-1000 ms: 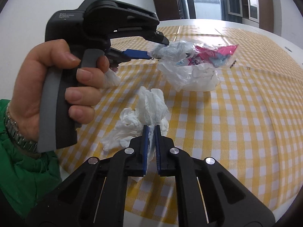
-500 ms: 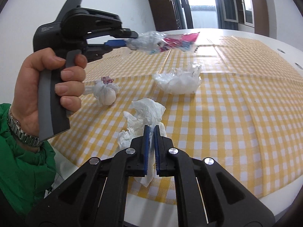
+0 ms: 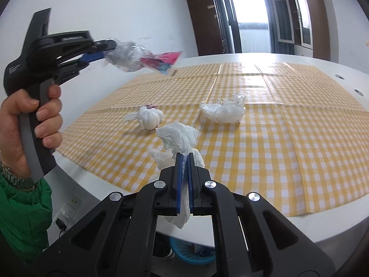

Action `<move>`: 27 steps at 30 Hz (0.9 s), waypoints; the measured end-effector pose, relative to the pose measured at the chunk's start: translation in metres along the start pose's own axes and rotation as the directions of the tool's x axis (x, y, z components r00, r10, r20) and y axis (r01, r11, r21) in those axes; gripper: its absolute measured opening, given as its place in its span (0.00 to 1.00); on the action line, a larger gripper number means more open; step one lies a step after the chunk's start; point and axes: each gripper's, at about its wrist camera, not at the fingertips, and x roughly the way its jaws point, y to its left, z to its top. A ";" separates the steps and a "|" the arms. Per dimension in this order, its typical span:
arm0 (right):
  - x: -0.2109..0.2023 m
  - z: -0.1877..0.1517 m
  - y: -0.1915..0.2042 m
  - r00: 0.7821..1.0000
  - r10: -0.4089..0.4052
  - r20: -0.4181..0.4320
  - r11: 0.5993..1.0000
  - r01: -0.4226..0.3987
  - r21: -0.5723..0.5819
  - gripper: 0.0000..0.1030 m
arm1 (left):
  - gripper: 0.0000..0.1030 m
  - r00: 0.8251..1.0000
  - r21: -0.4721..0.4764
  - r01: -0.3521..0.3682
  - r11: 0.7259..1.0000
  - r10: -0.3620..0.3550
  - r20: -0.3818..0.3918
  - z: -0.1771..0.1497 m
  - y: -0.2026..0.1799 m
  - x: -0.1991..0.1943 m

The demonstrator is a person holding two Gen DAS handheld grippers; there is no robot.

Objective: Collect trash

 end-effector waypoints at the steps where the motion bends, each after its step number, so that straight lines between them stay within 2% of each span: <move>1: -0.003 -0.002 0.001 1.000 0.003 0.003 1.000 -0.003 -0.001 0.04 | 0.16 1.000 -0.001 -0.002 1.000 0.002 0.011 -0.002 0.002 -0.011; 4: -0.017 -0.009 0.008 1.000 0.008 0.020 1.000 -0.008 -0.010 0.04 | 0.16 1.000 0.004 0.001 1.000 -0.001 0.016 -0.010 0.003 -0.032; 11: -0.046 -0.023 0.021 0.999 0.006 0.051 0.999 -0.004 -0.044 0.04 | 0.16 0.999 0.086 -0.020 0.996 0.017 0.042 -0.049 -0.001 -0.084; 17: -0.068 -0.033 0.031 0.998 -0.003 0.065 0.998 0.007 -0.056 0.04 | 0.16 0.998 0.110 -0.020 0.994 0.014 0.061 -0.067 -0.006 -0.113; 22: -0.083 -0.045 0.039 0.997 -0.009 0.071 0.997 0.014 -0.079 0.04 | 0.16 0.993 0.219 -0.071 0.973 0.048 0.112 -0.084 -0.016 -0.142; 27: -0.097 -0.063 0.045 0.998 -0.017 0.059 0.995 0.022 -0.097 0.04 | 0.16 0.995 0.270 -0.048 0.962 0.023 0.095 -0.100 -0.017 -0.168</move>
